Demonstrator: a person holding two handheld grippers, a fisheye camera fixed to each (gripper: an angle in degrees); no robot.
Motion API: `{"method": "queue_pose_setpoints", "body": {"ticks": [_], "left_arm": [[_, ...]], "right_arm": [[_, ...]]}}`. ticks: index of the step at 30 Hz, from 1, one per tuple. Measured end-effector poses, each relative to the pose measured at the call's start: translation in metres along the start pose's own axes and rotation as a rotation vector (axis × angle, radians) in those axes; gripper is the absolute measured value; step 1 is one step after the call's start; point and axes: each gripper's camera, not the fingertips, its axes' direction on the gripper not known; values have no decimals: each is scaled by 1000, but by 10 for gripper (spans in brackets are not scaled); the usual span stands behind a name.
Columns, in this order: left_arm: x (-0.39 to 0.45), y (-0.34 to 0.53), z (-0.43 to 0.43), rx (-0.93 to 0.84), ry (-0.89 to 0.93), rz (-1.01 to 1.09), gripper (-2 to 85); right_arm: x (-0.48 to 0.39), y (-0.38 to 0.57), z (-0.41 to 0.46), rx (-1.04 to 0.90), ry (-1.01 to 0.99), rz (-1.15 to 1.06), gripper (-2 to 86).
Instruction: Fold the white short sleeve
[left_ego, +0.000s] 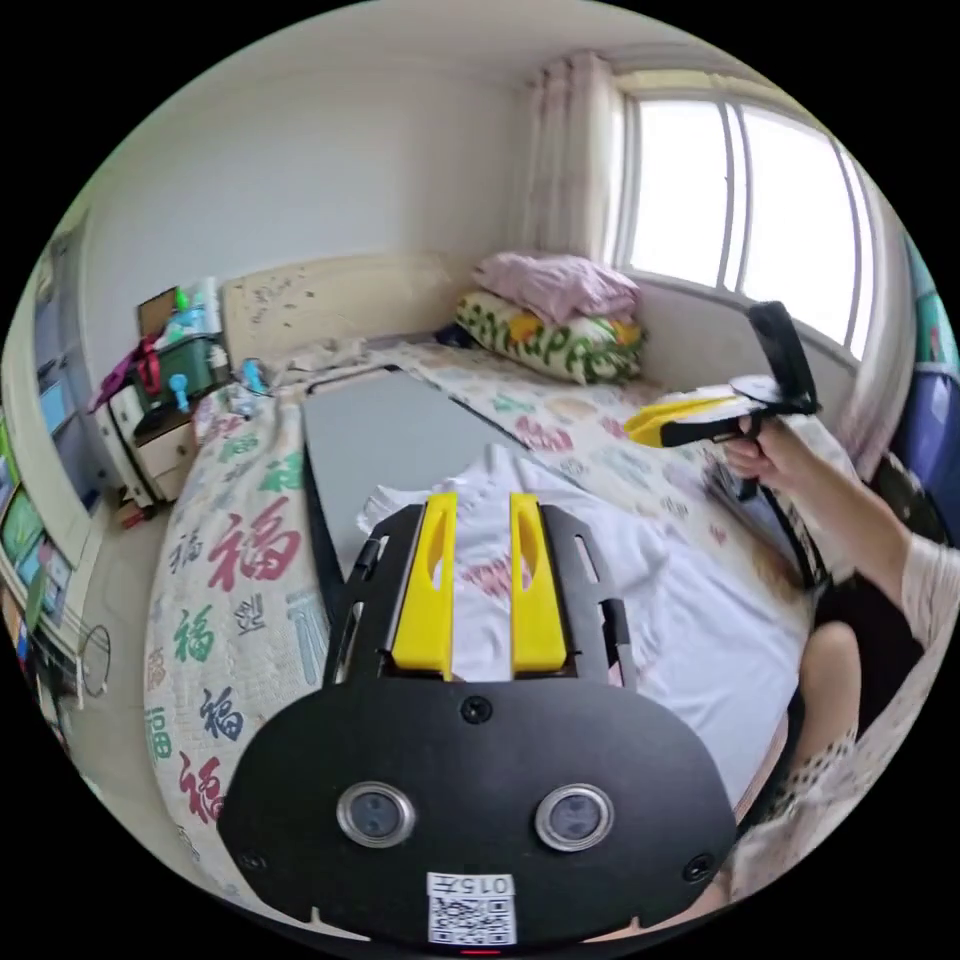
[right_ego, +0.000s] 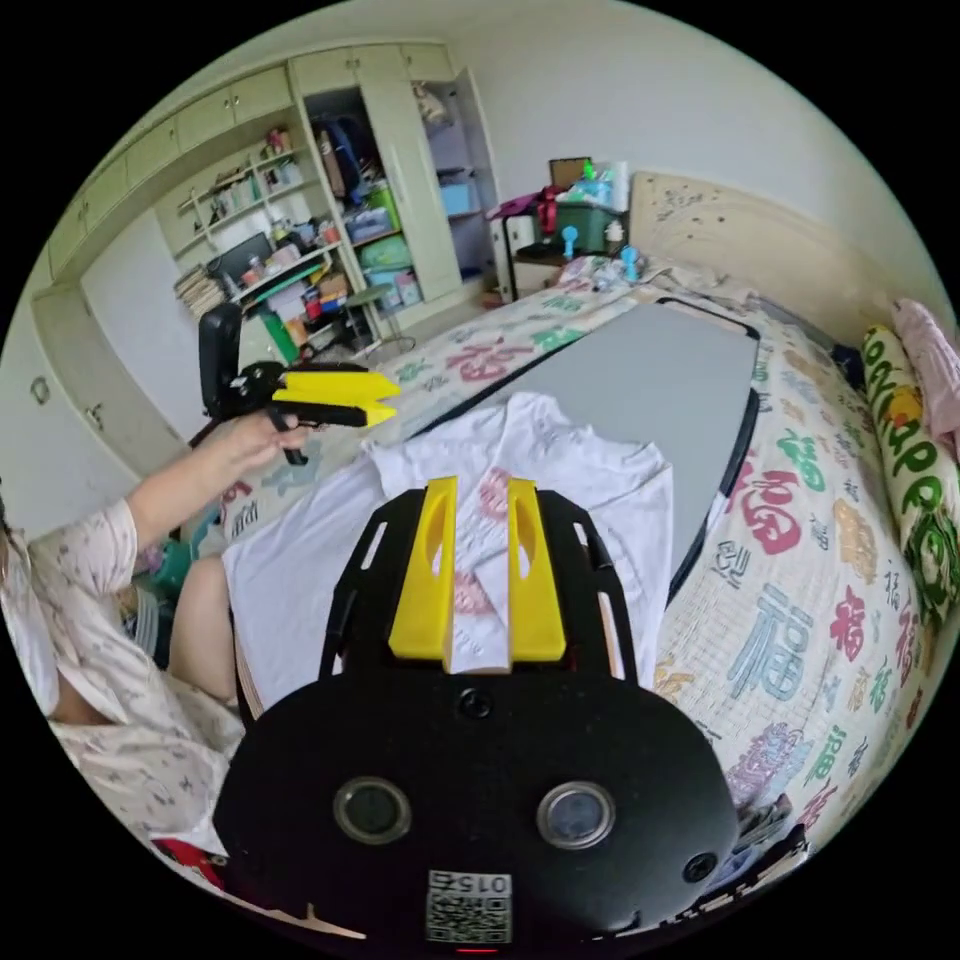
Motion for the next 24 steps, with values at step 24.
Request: {"method": "queue_pose_setpoints", "body": {"ticks": [24], "left_arm": [[-44,211,129,-350,101,25,12]], "right_arm": [[-13,-84,53,-254,101,30,-3]]}}
